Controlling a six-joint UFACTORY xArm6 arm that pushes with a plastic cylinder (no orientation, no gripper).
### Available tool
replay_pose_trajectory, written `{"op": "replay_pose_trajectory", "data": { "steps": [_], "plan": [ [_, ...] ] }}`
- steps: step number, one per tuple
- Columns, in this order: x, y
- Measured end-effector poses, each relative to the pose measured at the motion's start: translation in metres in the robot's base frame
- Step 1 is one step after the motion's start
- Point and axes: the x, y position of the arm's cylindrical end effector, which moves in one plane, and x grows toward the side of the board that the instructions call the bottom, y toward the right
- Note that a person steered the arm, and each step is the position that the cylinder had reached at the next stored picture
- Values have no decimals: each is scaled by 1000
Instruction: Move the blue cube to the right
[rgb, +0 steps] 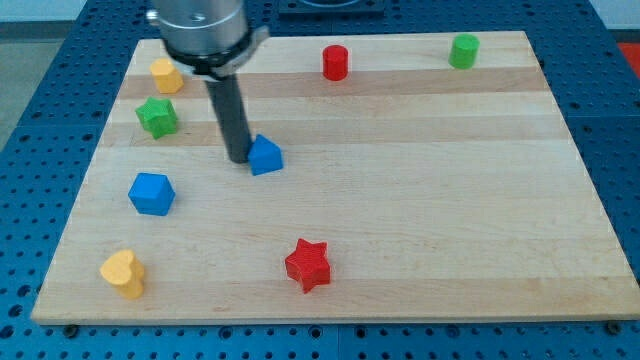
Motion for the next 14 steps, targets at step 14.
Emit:
{"op": "replay_pose_trajectory", "data": {
  "steps": [14],
  "plan": [
    [-4,190]
  ]
}}
